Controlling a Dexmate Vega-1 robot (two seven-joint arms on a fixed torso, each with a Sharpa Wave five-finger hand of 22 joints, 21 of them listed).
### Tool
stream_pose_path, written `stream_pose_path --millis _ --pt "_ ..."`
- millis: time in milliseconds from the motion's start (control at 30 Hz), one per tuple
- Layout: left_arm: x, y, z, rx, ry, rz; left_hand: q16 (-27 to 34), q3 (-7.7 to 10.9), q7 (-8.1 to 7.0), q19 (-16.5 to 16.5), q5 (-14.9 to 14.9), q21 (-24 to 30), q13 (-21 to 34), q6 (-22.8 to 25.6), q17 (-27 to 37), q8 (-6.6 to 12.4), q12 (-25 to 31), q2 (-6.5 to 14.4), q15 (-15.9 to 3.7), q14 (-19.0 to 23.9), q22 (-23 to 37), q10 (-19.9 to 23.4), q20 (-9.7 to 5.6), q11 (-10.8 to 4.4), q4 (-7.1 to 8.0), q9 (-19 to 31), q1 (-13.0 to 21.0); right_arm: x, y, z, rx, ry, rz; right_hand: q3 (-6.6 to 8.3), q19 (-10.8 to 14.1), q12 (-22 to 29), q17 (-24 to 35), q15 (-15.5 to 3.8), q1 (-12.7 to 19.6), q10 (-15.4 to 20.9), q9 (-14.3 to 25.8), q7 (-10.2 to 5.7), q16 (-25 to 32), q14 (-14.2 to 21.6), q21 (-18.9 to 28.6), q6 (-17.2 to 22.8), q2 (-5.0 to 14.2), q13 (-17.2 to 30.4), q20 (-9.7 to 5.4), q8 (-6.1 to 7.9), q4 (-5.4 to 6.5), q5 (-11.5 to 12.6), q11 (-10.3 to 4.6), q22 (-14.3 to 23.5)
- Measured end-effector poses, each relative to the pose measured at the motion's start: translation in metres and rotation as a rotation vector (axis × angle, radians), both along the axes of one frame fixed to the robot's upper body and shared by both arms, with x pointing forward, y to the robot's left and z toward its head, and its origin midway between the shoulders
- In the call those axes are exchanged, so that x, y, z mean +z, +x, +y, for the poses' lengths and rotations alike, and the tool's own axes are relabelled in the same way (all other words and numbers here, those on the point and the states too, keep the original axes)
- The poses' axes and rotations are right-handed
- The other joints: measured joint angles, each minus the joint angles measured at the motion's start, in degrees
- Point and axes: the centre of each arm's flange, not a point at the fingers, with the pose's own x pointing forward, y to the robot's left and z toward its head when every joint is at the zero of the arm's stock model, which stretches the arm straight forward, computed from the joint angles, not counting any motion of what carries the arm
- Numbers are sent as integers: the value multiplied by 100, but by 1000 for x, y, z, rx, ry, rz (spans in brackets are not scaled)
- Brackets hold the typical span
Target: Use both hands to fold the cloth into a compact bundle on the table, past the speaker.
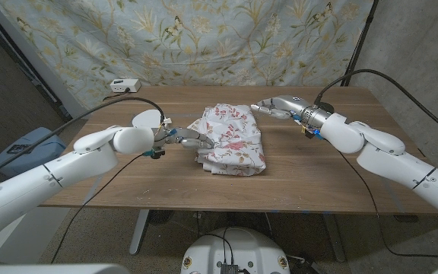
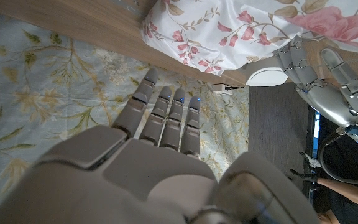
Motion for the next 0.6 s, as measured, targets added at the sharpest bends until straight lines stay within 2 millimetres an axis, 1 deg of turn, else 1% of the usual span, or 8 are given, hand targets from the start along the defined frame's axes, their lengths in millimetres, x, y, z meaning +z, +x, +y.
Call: stream_pose_path --millis 67,100,200,267,300,400,467,600 --pt "1 -1 2 2 -10 -3 0 0 0 0 0 0 0 0 0 0 0 0 0 0 0 1 0 1 0 0 0 0 1 -2 -5 6 1 30 0 0 0 -24 0 0 0 0 0 24 0 0 0 0 0 0 30 0 0 0" --pt "2 -2 2 3 -15 -4 0 0 0 0 0 0 0 0 0 0 0 0 0 0 0 18 0 18 0 0 0 0 1 -2 -7 9 2 39 15 0 0 -24 29 0 0 -11 0 24 0 11 30 0 -15 0 20 0 0 0" --pt "4 -4 4 5 -30 -10 0 0 -12 0 0 0 0 12 0 0 0 0 0 0 0 31 0 32 -47 -1 0 0 3 -4 -13 17 5 45 20 0 0 -42 55 50 0 -20 0 43 0 21 10 0 -20 0 13 0 12 0" --pt "5 -4 5 8 -45 -10 0 0 -31 0 0 0 -1 31 0 0 0 0 0 0 0 31 0 32 -47 -1 0 -1 4 -6 -16 20 8 55 32 0 0 -44 84 84 0 -15 0 106 0 98 39 0 -32 41 4 0 -21 0" --pt "6 -4 5 10 -51 -10 0 0 -31 0 0 0 -1 31 0 0 0 0 0 0 0 31 0 32 -47 -1 0 -2 4 -6 -18 21 10 71 63 0 0 -64 109 110 0 -41 0 126 0 128 57 0 -67 42 -12 0 -47 0" --pt "7 -6 10 19 -67 -12 0 0 -31 0 0 0 0 31 0 0 0 0 0 0 0 31 0 32 -47 -1 0 -2 7 -9 -21 46 15 98 -3 0 0 -83 180 121 0 -52 0 145 -35 194 75 0 -250 42 -39 0 -57 1" --pt "8 -7 14 28 -90 -13 0 0 -31 -1 0 0 -1 31 1 0 0 0 0 0 0 31 0 32 -47 -1 0 -3 9 -11 -24 59 24 101 -35 0 0 -84 181 121 -1 -52 0 146 -38 194 75 0 -321 42 -42 0 -57 1" --pt "10 -6 15 35 -130 -13 0 0 -31 -1 0 0 -1 31 0 0 0 0 0 0 0 31 0 32 -47 -1 0 -7 13 -12 -29 63 34 124 -124 0 0 -84 226 121 -1 -52 0 146 -67 194 75 0 -410 42 -66 -26 -57 1"
